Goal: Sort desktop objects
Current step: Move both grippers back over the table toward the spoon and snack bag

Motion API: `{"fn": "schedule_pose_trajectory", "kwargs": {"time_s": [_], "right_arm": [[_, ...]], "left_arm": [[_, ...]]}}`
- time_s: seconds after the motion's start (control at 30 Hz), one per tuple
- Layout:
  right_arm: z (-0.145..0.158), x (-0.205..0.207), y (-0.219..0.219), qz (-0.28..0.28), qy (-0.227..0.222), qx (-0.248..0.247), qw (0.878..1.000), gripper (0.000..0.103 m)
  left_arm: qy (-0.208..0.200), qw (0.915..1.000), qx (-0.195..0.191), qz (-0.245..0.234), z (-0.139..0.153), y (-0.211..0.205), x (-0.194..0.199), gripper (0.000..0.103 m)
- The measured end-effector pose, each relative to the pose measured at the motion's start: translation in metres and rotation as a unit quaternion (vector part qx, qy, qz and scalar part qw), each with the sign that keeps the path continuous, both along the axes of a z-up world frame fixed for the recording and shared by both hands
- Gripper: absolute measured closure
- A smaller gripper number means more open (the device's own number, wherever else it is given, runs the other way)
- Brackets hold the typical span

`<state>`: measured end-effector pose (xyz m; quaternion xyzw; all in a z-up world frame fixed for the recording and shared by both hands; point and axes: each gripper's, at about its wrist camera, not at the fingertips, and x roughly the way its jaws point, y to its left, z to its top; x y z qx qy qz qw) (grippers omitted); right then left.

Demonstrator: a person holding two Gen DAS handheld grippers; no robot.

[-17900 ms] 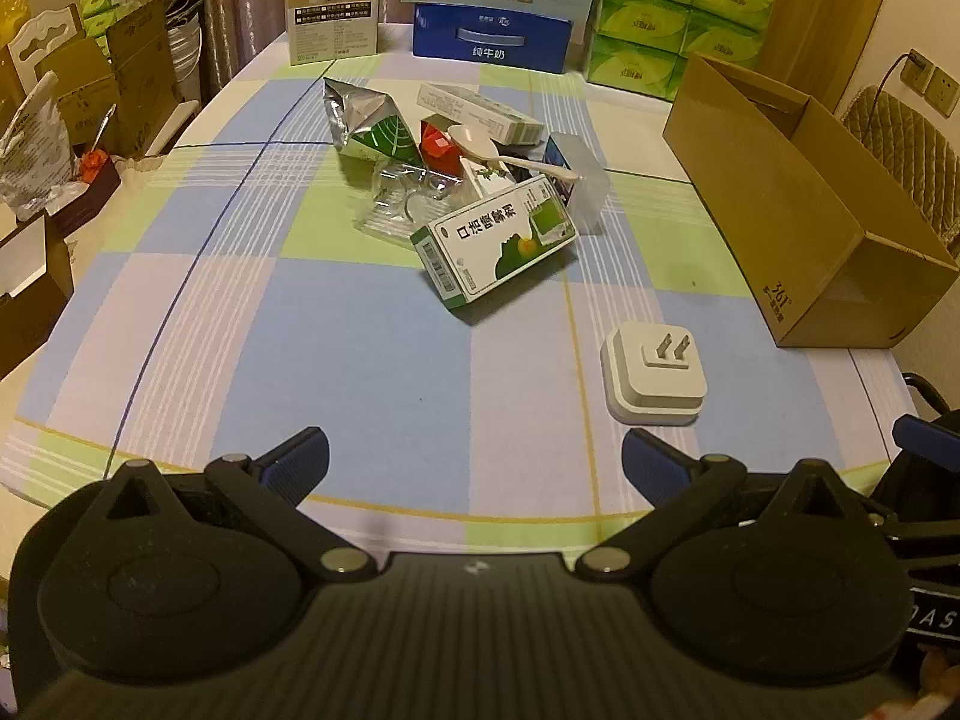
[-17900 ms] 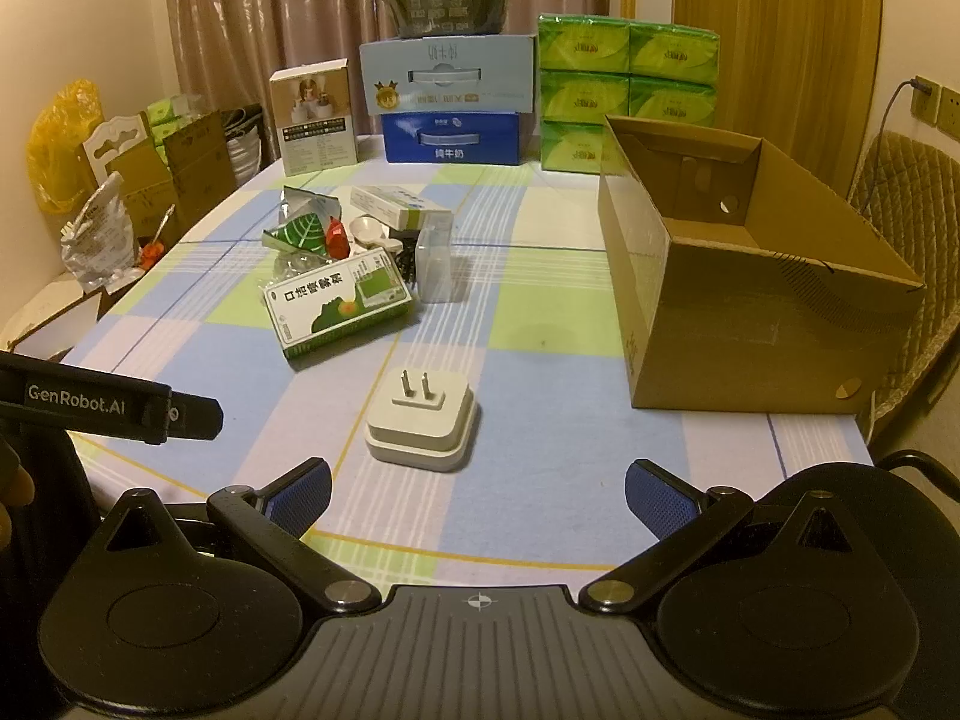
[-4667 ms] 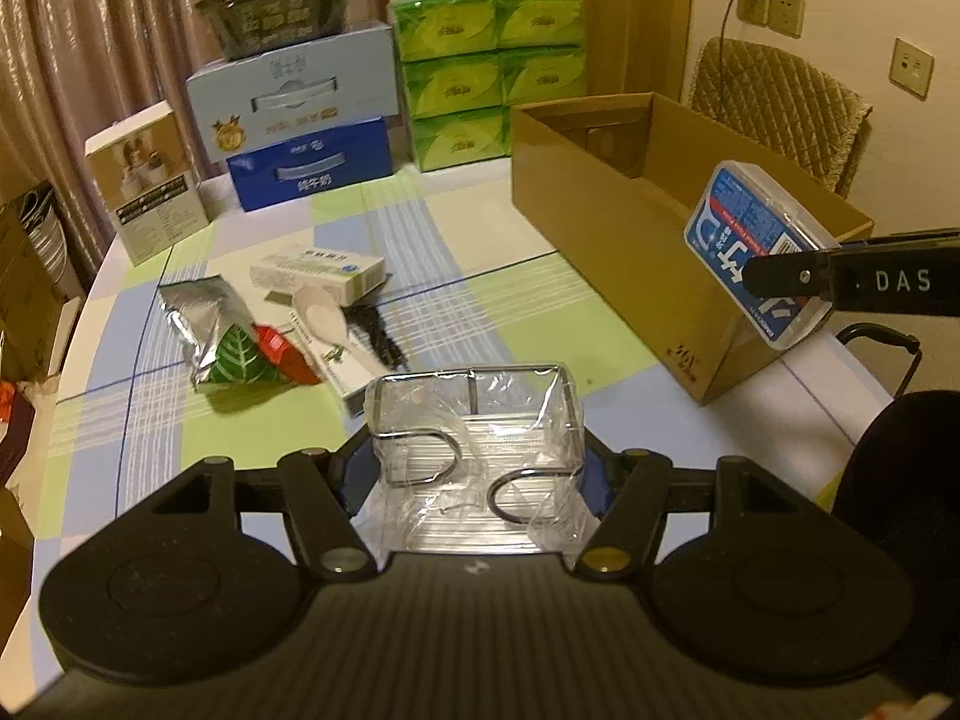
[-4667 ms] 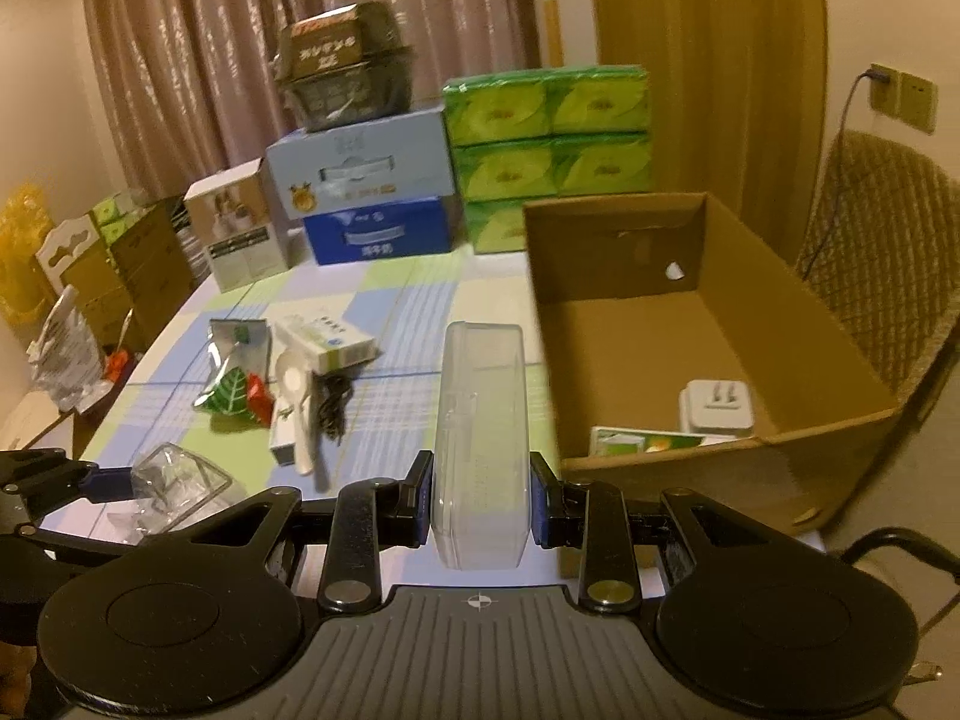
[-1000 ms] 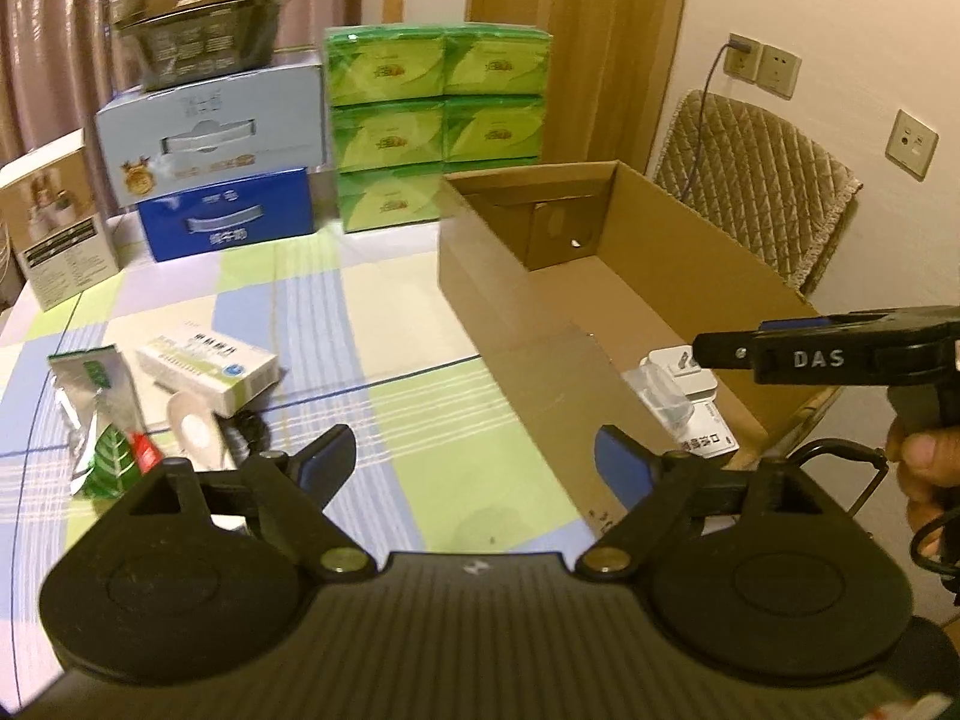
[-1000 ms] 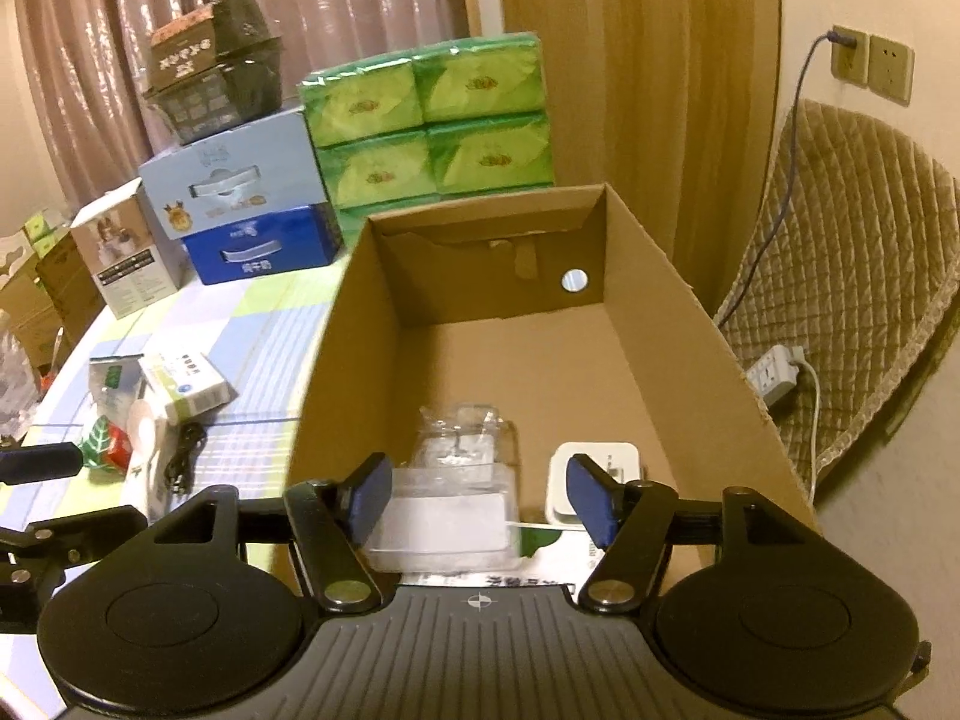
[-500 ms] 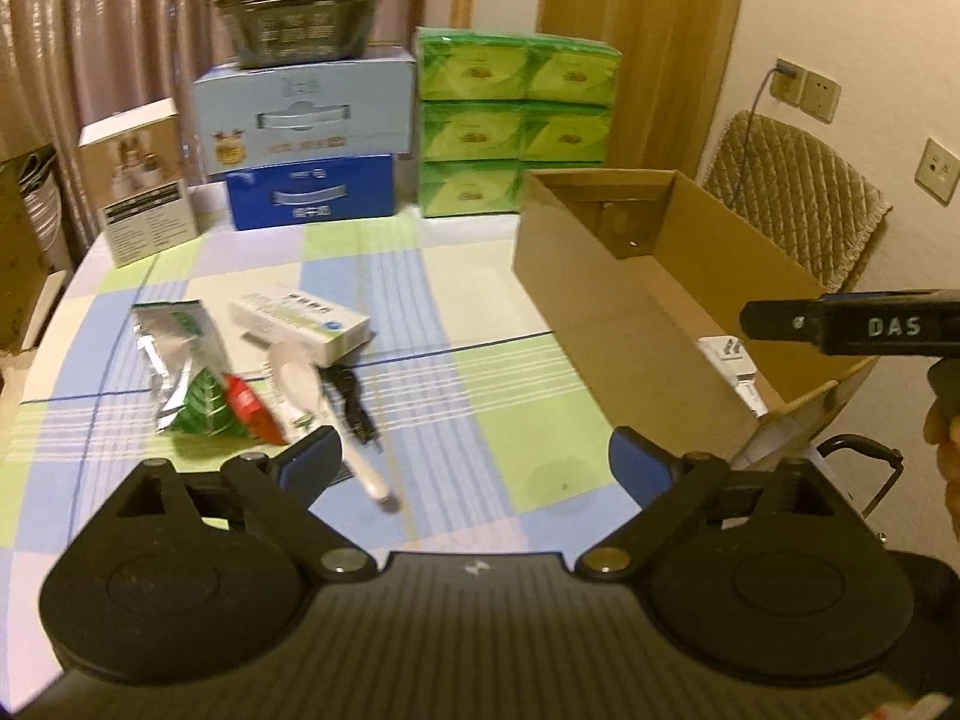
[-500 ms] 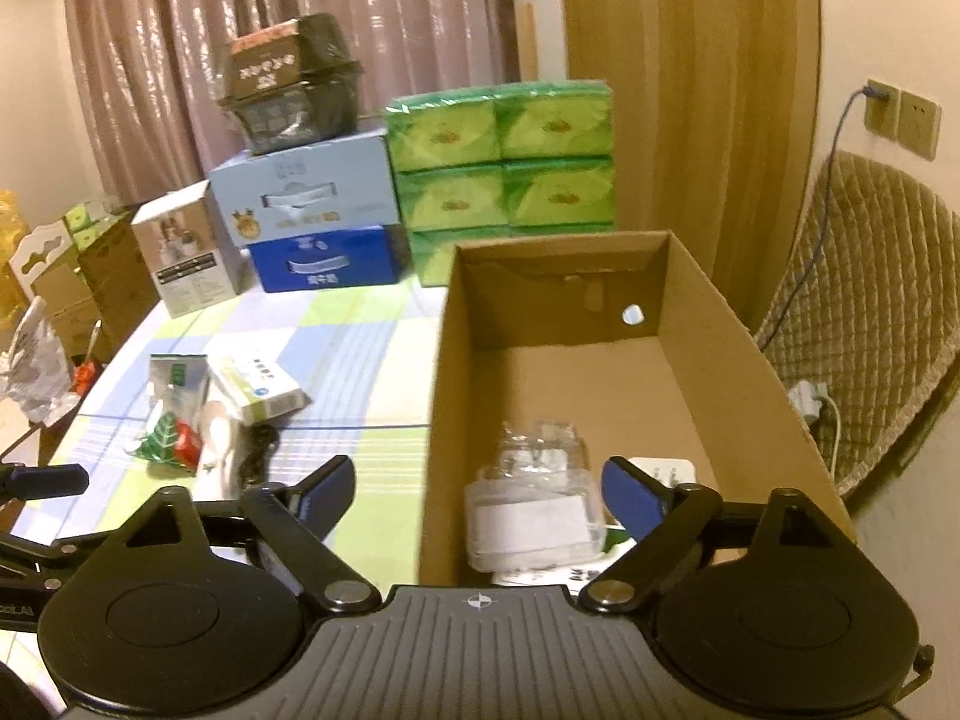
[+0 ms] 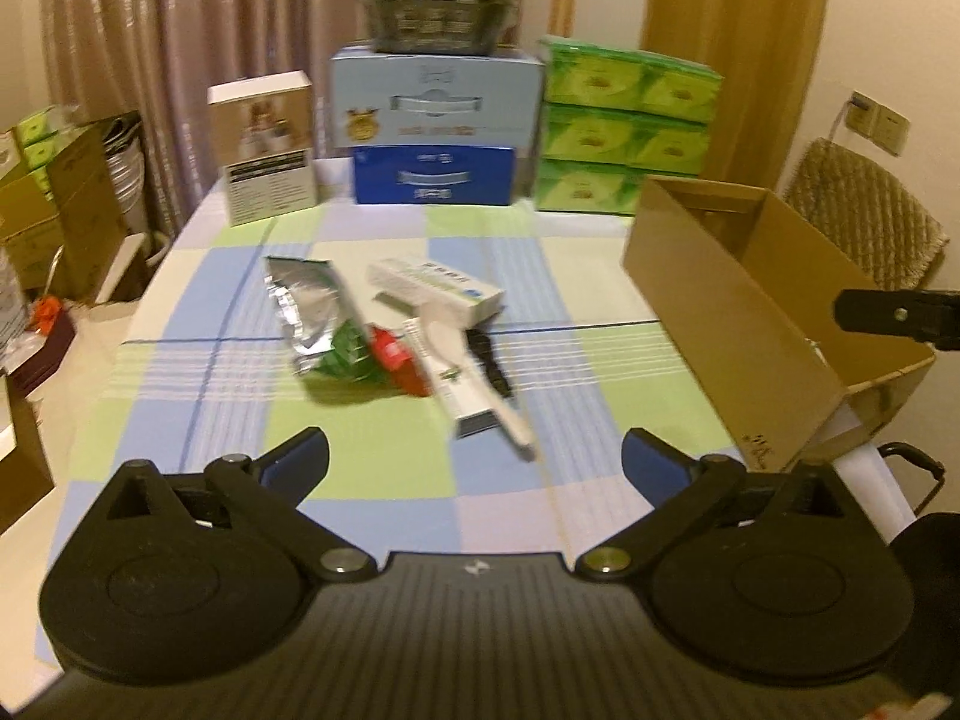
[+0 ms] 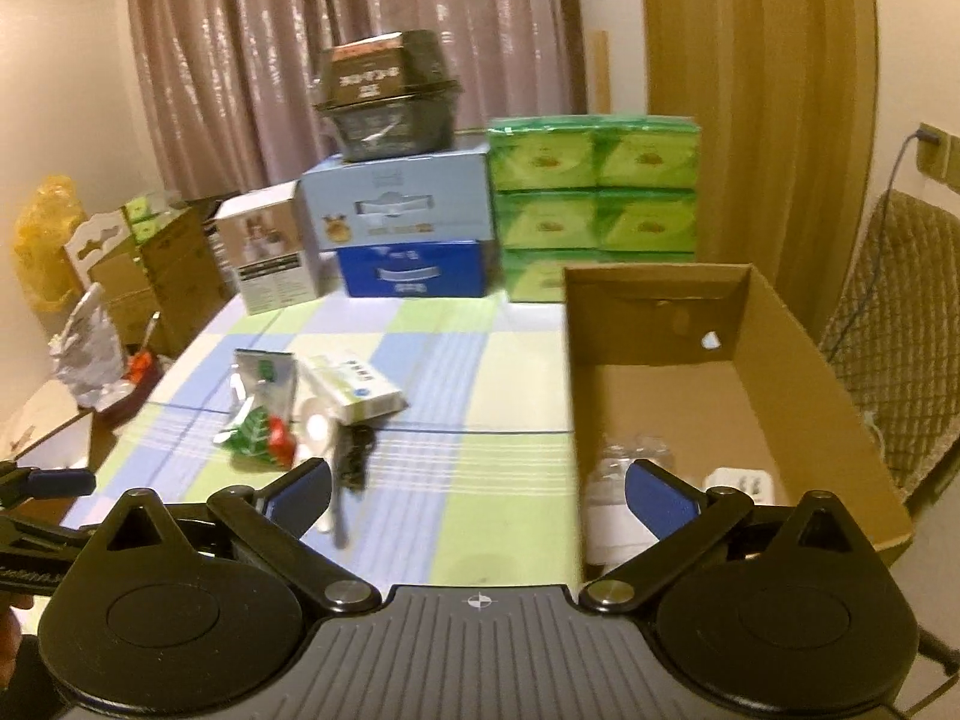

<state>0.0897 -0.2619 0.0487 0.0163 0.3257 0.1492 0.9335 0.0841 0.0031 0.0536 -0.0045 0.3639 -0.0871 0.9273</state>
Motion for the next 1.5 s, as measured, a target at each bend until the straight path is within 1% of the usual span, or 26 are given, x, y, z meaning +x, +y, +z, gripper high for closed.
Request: {"fn": "schedule_pose_trajectory", "kwargs": {"time_s": [0.27, 0.57, 1.0, 1.27, 1.5], "right_arm": [[-0.010, -0.009, 0.030, 0.032, 0.013, 0.001, 0.999, 0.002], [-0.022, -0.012, 0.046, 0.049, 0.024, -0.004, 0.998, 0.002], [-0.038, -0.001, 0.060, 0.060, 0.039, -0.010, 0.997, 0.002], [-0.054, 0.012, 0.067, 0.066, 0.052, -0.013, 0.996, 0.002], [-0.075, 0.027, 0.077, 0.074, 0.065, -0.015, 0.995, 0.002]], "left_arm": [[0.006, 0.9995, 0.002, 0.030, -0.005, 0.033, -0.006, 0.001], [0.016, 0.9992, 0.006, 0.036, -0.013, 0.047, -0.006, 0.001], [0.022, 0.9991, 0.009, 0.034, -0.022, 0.049, 0.004, 0.001], [0.028, 0.9990, 0.011, 0.034, -0.033, 0.052, 0.020, 0.001], [0.033, 0.9989, 0.018, 0.029, -0.046, 0.052, 0.038, 0.001]]}}
